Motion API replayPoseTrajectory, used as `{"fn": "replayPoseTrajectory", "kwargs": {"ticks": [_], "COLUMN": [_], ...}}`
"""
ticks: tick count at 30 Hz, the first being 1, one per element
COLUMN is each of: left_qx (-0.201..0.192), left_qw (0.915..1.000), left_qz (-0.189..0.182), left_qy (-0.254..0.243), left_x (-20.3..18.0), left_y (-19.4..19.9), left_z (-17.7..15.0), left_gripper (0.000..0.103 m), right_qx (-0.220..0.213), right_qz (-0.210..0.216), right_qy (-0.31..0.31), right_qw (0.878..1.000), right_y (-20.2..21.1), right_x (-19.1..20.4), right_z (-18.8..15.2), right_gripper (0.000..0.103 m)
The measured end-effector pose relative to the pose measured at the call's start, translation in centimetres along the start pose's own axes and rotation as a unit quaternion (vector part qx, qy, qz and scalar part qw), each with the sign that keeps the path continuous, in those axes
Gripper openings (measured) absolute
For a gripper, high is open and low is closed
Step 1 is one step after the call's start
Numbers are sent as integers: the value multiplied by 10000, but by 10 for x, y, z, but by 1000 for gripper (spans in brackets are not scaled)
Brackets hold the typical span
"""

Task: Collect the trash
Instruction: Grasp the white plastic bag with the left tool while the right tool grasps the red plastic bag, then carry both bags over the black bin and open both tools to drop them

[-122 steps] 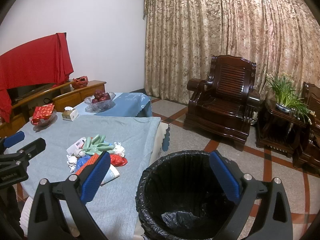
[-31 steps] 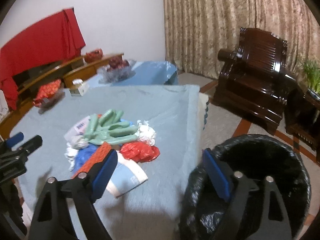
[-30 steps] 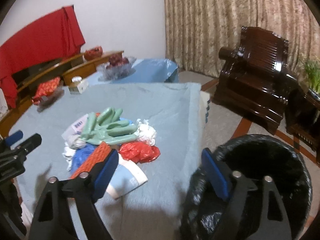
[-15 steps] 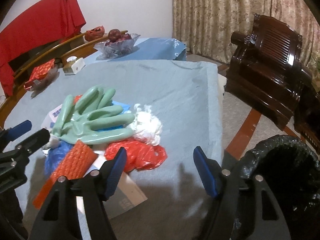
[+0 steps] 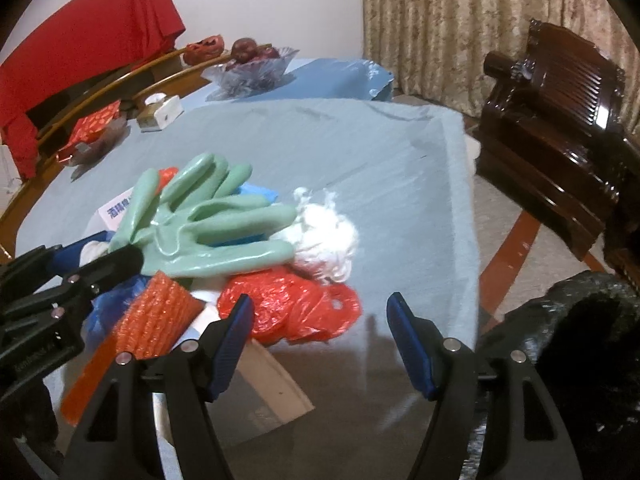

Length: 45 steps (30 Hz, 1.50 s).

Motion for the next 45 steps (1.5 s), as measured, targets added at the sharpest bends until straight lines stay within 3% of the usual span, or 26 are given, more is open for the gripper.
{"fn": "replayPoseTrajectory", "kwargs": {"ticks": [2,4,6,12,31,39,45], "left_qx": [0,0,3,-57,-772,-955,-964], "left_qw": [10000,10000,10000,9998,9963,9950,9936], "left_qz": [-26,-33,-33,-68,-51,-258,-583], "left_qy": [25,34,63,167,363,163,1], "left_x": [0,-1,0,0,-5,-36,-72], "left_y": [0,1,1,7,90,111,117], "left_z": [0,-1,0,4,43,53,51], "left_gripper": [42,41,39,36,35,34,34], "right_qx": [67,137,236,153,-823,-1208,-1328], "right_qz": [11,228,519,727,1170,901,350], "right_qy": [-25,-185,-372,-317,-203,-140,-165], "right_qw": [10000,9995,9977,9967,9895,9885,9904], "right_y": [-5,-10,-12,3,101,146,182], "right_x": [2,3,5,12,25,4,-38], "right_z": [-2,-2,-3,6,45,55,46], "right_gripper": [68,56,37,9,6,6,6]}}
Point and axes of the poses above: each gripper's, at about its wrist camera, not at the fingertips, and y roughly against the way its jaws point, x to its left, z to its top, the point moved 5 cm from there along -y, roughly the way its jaws point, and after that the axes turned 13 degrees about -x, right-handed, at the moved point
